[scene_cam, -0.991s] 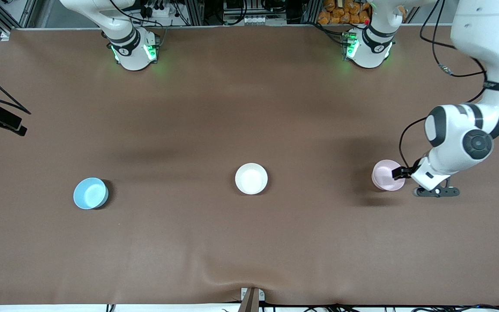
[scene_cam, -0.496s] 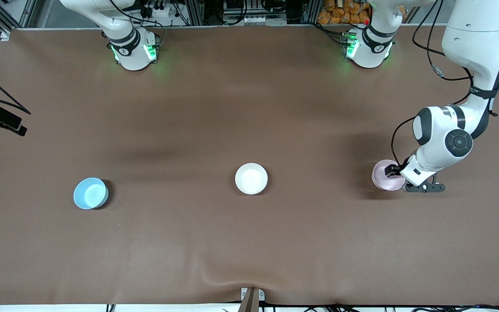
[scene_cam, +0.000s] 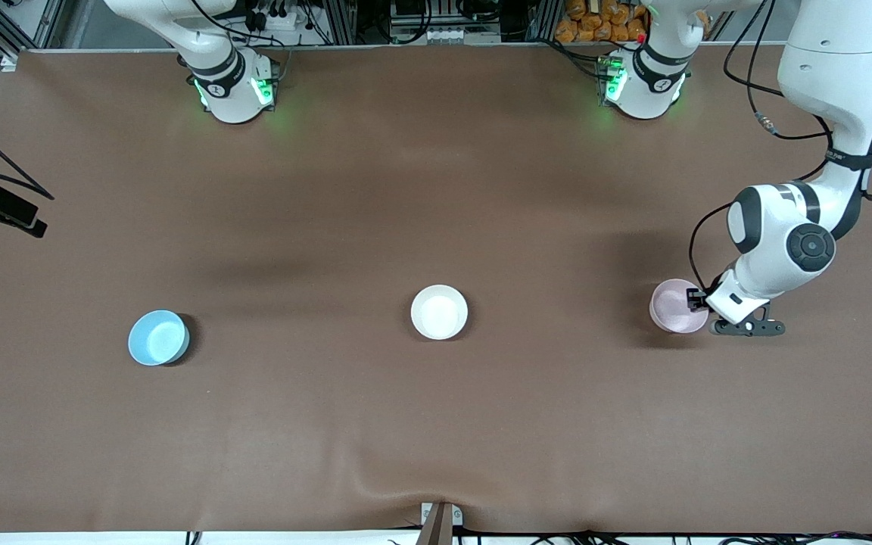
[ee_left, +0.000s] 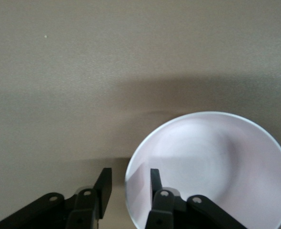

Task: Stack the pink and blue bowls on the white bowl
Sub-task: 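Lower the left gripper and grasp the pink bowl rim, then lift the pink bowl with the left gripper toward the white bowl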

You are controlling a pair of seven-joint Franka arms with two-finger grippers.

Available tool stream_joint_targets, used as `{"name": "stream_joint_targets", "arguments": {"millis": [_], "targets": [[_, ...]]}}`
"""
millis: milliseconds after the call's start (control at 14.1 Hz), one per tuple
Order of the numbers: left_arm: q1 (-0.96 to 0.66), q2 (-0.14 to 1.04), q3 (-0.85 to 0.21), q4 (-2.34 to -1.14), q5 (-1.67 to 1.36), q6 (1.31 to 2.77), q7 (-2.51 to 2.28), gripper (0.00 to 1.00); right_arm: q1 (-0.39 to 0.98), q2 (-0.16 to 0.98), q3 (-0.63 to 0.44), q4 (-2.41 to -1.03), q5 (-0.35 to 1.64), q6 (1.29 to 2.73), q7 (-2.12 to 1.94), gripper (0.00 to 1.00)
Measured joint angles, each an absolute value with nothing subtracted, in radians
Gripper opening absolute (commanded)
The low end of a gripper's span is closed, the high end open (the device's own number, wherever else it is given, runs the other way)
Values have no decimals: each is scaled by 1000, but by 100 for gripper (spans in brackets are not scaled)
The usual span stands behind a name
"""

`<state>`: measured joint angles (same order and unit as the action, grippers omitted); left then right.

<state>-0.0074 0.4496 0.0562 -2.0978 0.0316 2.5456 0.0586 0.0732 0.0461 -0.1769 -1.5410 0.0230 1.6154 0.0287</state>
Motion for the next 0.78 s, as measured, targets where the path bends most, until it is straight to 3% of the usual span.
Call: {"name": "stream_joint_targets", "arguments": {"millis": [71, 566, 779], "targets": [[-6, 449, 56, -2098, 32, 2546, 59, 1, 73, 46, -177, -1541, 23, 1615, 29, 100], [-5, 419, -4, -2083, -33, 2541, 51, 0, 73, 46, -177, -1541, 23, 1615, 29, 100], [-13, 417, -52, -1976, -38, 2411, -18, 0, 73, 46, -177, -1541, 23, 1615, 29, 100]]}}
